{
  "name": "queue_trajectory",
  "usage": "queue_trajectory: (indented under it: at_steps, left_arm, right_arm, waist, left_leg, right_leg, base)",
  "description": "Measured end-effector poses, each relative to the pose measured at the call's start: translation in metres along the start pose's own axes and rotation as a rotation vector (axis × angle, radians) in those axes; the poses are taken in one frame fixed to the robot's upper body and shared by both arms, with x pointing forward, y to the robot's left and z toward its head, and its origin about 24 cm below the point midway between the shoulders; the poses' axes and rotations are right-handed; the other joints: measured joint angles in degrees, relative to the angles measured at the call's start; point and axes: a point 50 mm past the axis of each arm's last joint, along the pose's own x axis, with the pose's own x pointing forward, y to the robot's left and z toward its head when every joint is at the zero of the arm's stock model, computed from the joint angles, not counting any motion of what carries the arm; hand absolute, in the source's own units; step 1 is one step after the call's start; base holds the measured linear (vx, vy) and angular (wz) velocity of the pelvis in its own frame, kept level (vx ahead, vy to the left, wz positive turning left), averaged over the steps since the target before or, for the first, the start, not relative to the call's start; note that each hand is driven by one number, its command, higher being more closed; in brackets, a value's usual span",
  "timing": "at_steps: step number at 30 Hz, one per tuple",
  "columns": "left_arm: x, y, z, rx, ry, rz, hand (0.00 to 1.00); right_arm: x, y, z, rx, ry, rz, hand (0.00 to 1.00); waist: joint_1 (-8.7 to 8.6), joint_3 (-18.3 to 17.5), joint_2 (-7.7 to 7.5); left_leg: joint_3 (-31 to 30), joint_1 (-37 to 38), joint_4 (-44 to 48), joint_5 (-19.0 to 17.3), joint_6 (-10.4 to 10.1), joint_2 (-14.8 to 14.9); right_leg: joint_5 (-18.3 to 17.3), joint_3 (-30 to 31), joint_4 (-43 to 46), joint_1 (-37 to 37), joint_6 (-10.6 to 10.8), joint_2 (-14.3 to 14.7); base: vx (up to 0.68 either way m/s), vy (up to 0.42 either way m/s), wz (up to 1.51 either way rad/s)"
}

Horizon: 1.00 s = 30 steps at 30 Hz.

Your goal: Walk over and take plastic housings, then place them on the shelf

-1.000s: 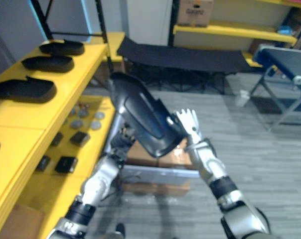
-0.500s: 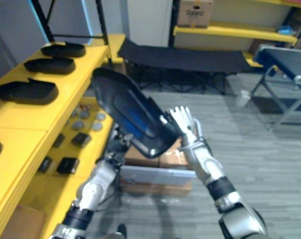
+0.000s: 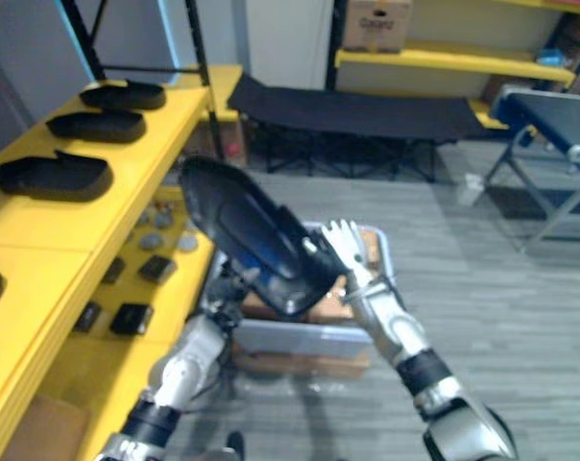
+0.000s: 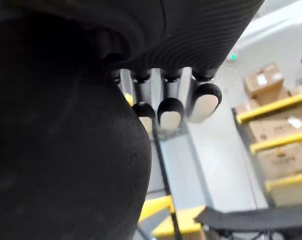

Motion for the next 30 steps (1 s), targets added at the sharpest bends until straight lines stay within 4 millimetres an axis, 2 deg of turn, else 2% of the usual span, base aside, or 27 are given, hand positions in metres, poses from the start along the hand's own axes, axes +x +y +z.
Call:
queue_trajectory:
  at_steps: [18, 23, 24, 30]
  left_arm:
    - [0.000, 0.006, 0.006, -0.013, -0.093, 0.034, 1.00]
    - [0.000, 0.007, 0.006, 0.046, -0.104, 0.046, 1.00]
    - [0.000, 0.007, 0.007, 0.073, -0.109, 0.048, 1.00]
    - [-0.001, 0.003, 0.015, 0.121, -0.145, 0.028, 1.00]
  right_arm:
    - [-0.005, 0.014, 0.014, 0.097, 0.019, -0.032, 1.00]
    - [-0.009, 0.018, 0.015, 0.101, 0.035, -0.030, 1.00]
    - [-0.010, 0.019, 0.016, 0.103, 0.033, -0.034, 0.00]
    - [-0.014, 0.017, 0.021, 0.141, 0.030, -0.050, 0.00]
  waist:
    - [0.05, -0.11, 0.14]
    - [0.00, -0.29, 0.18]
    - [-0.02, -0.31, 0.22]
    - [-0.21, -0.81, 0.41]
  left_leg:
    - [-1.30, -0.18, 0.02, -0.01, -0.01, -0.23]
    - [-1.46, -0.75, 0.03, -0.01, -0.01, -0.23]
    - [-1.44, -0.79, 0.03, -0.01, -0.01, -0.23]
    - [-1.33, -0.79, 0.05, -0.02, -0.02, -0.13]
  right_leg:
    - [0.15, -0.50, -0.53, 0.52, 0.08, 0.04]
    - [0.16, -1.09, -0.53, 0.17, 0.08, 0.04]
    - [0.18, -1.11, -0.53, 0.12, 0.08, 0.04]
    - [0.18, -0.94, -0.54, 0.08, 0.08, 0.12]
  base:
    - [0.00, 0.001, 0.02]
    - [0.01, 0.007, 0.02]
    - [0.00, 0.000, 0.00]
    - [0.02, 0.008, 0.00]
